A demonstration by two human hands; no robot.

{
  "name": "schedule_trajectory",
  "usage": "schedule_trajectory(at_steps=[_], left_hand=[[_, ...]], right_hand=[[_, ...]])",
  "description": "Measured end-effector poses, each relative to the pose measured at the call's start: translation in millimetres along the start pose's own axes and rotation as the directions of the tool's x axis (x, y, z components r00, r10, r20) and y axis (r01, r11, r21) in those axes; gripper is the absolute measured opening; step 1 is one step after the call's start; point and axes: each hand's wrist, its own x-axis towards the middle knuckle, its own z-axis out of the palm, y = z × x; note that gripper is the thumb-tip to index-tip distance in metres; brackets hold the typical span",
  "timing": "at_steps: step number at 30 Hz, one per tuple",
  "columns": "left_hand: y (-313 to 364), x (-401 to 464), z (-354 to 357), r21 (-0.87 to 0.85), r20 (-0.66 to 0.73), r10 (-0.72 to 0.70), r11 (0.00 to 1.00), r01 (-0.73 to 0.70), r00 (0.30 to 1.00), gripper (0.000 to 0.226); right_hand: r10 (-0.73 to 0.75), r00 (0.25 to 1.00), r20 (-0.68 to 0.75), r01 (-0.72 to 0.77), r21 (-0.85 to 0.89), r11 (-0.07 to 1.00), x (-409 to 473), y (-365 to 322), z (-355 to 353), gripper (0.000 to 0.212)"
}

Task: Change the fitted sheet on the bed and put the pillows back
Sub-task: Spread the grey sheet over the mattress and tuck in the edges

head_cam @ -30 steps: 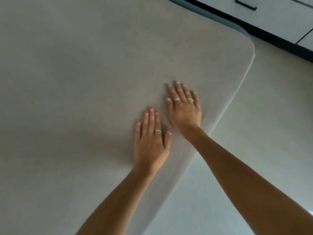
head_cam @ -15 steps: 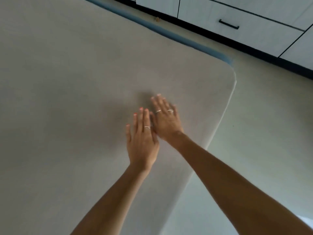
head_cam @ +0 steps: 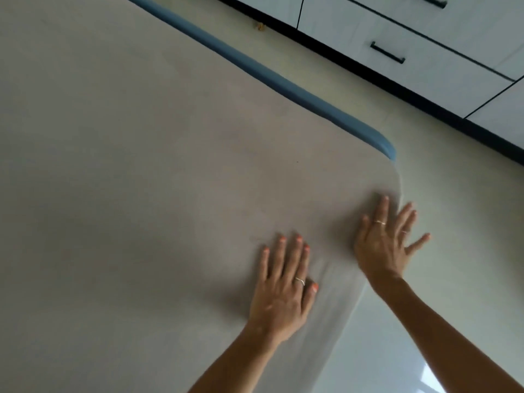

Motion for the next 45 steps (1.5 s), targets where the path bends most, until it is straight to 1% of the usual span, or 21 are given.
schedule_trajectory(at_steps=[2,3,5,7,8,11,13,15,17,20,23,25,28,32,33,37,39,41,42,43,45], left_hand=[[-2,9,-3,-0.012,-0.011,0.127,0.992,-0.127,0.992,0.058],[-6,12,-4,-0.041,-0.043,0.086,0.995,-0.088,0.995,0.053],[-18,21,-10,-0.117,-0.101,-0.223,0.97,0.211,0.97,0.051],[-35,37,-15,-0.136,-0.12,-0.534,0.844,0.519,0.837,0.054],[-44,45,-16,-0.134,-0.111,-0.623,0.781,0.61,0.774,0.056],[-67,81,-15,-0.175,-0.073,-0.801,0.597,0.783,0.595,0.061],[-69,107,-14,-0.211,-0.074,-0.879,0.475,0.854,0.471,0.063],[-56,136,-12,-0.225,-0.094,-0.918,0.396,0.89,0.385,0.064],[-37,165,-4,-0.221,-0.123,-0.93,0.365,0.904,0.346,0.064],[-3,203,4,-0.194,-0.166,-0.907,0.415,0.889,0.387,0.061],[25,232,7,-0.139,-0.191,-0.87,0.483,0.865,0.455,0.058],[34,241,10,-0.136,-0.207,-0.877,0.466,0.875,0.435,0.057],[49,246,13,-0.147,-0.219,-0.878,0.46,0.875,0.425,0.056],[86,253,29,-0.179,-0.243,-0.863,0.489,0.854,0.443,0.044],[93,254,32,-0.174,-0.237,-0.858,0.499,0.849,0.456,0.045],[97,251,39,-0.184,-0.448,-0.784,0.551,0.814,0.43,0.049],[99,251,39,-0.21,-0.516,-0.771,0.537,0.817,0.374,0.05],[103,255,36,-0.222,-0.508,-0.795,0.493,0.842,0.332,0.067],[104,258,35,-0.234,-0.49,-0.814,0.467,0.853,0.311,0.064],[107,262,37,-0.233,-0.449,-0.838,0.445,0.865,0.311,0.057],[119,267,39,-0.276,-0.355,-0.903,0.348,0.896,0.241,0.052]], right_hand=[[-0.304,0.953,-0.008,0.304,-0.027,0.952,3,-49,-5,0.055],[-0.458,0.888,0.024,0.458,0.017,0.889,7,-80,-7,0.054],[-0.65,0.755,0.085,0.646,0.076,0.76,21,-144,0,0.054],[-0.756,0.63,0.18,0.763,0.042,0.646,29,-199,13,0.055],[-0.798,0.552,0.242,0.819,0.02,0.573,30,-217,20,0.055],[-0.891,0.32,0.323,0.943,-0.021,0.332,47,-239,44,0.054],[-0.937,0.232,0.263,0.972,-0.03,0.233,71,-231,45,0.055],[-0.948,0.236,0.214,0.972,-0.041,0.233,107,-219,41,0.058],[-0.941,0.301,0.158,0.954,-0.066,0.294,141,-202,34,0.057],[-0.924,0.379,0.041,0.923,-0.083,0.375,172,-170,24,0.055],[-0.92,0.388,0.058,0.921,-0.064,0.384,185,-142,17,0.055],[-0.917,0.391,0.084,0.92,-0.057,0.387,195,-121,11,0.056],[-0.933,0.333,0.136,0.942,-0.088,0.324,209,-86,3,0.059],[-0.87,0.484,0.095,0.874,-0.091,0.476,199,-69,-13,0.075],[-0.883,0.465,0.06,0.885,-0.076,0.46,194,-78,-18,0.075],[-0.998,0.048,0.042,0.999,0.008,0.049,162,-163,-3,0.063],[-0.974,-0.217,0.062,0.973,0.088,-0.211,134,-196,25,0.06],[-0.885,-0.452,0.11,0.891,0.095,-0.443,110,-207,48,0.053],[-0.852,-0.507,0.128,0.862,0.095,-0.499,106,-209,53,0.049],[-0.845,-0.515,0.141,0.857,0.104,-0.505,109,-211,53,0.047],[-0.874,-0.466,0.139,0.884,0.118,-0.453,129,-210,47,0.048]])
